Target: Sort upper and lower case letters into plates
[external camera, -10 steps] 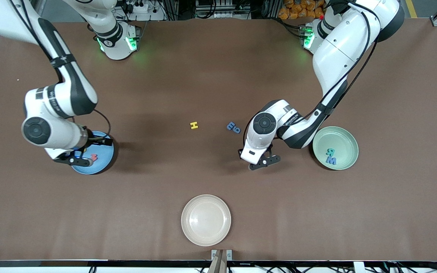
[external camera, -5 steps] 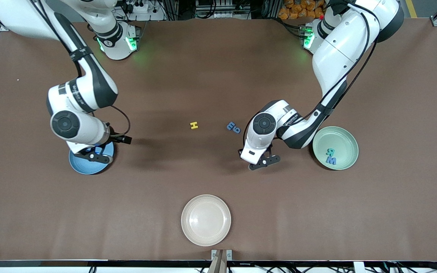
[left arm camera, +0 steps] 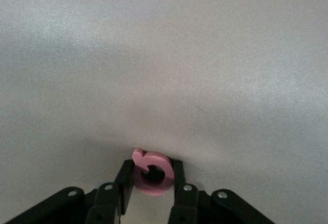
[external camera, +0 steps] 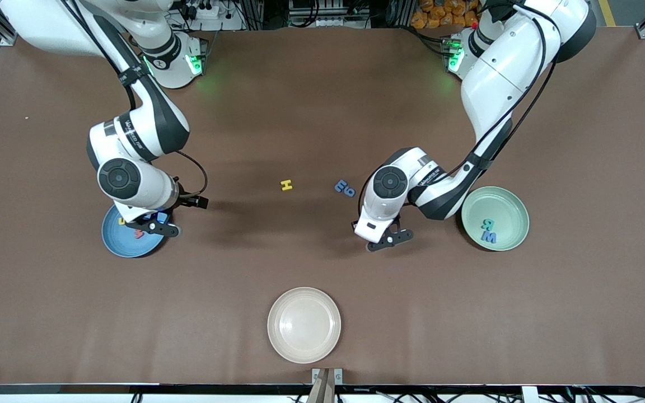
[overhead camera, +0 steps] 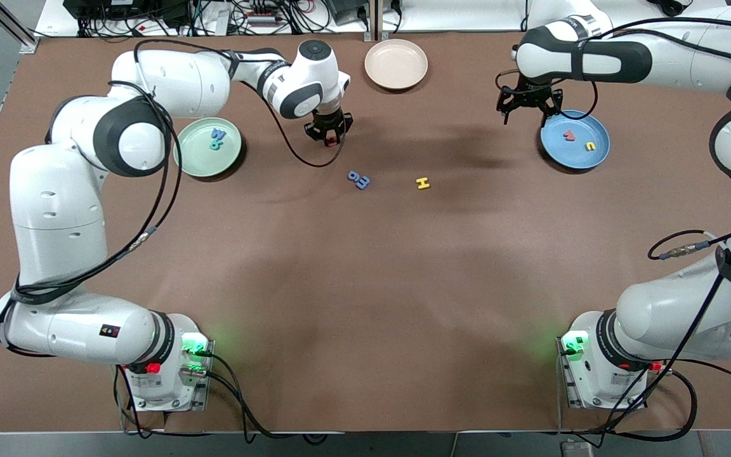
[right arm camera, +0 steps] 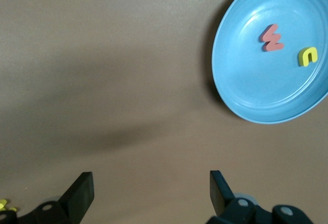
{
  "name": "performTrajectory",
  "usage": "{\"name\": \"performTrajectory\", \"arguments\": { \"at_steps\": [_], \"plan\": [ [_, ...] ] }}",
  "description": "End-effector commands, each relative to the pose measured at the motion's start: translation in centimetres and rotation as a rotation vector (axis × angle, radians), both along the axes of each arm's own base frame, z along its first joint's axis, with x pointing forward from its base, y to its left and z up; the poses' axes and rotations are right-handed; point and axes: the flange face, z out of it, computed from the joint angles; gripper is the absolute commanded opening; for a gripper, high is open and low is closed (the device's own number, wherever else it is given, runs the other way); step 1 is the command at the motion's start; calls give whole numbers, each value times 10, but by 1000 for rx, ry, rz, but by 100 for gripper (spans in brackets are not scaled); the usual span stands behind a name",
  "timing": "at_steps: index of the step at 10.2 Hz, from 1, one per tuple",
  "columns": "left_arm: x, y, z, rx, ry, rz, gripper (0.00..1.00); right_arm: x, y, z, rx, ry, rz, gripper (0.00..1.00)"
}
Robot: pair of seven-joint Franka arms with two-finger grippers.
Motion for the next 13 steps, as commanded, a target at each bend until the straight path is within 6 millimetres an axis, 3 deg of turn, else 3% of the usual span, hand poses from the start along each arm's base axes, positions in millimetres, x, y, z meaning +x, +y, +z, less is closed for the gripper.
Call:
{"name": "performTrajectory", "arguments": {
  "at_steps": [1, 3, 5, 8, 9, 10, 13],
  "plan": [
    [14, 14, 7, 12, -40, -10, 0, -13, 42, 3, -5, 14, -47, 100],
    [37, 46, 44, 29, -52, -18, 0, -22, 68, 4, 1, 9, -115, 100],
    [49, 76, 78, 60, -32, -61, 0, -19, 94, 3, 13, 3, -178, 100],
    [70, 168, 119, 131, 60, -176, 0, -25, 161, -14, 10, 0, -290, 100],
    [70, 190, 118, 154, 116, -191, 0, -29, 175, -16, 10, -19, -360, 100],
    [66, 201, 109, 167, 152, -187, 0, -37, 192, -23, 11, -28, -396, 100],
    [54, 246, 63, 168, 253, -141, 0, -73, 243, -48, -16, -21, -435, 100]
  ]
}}
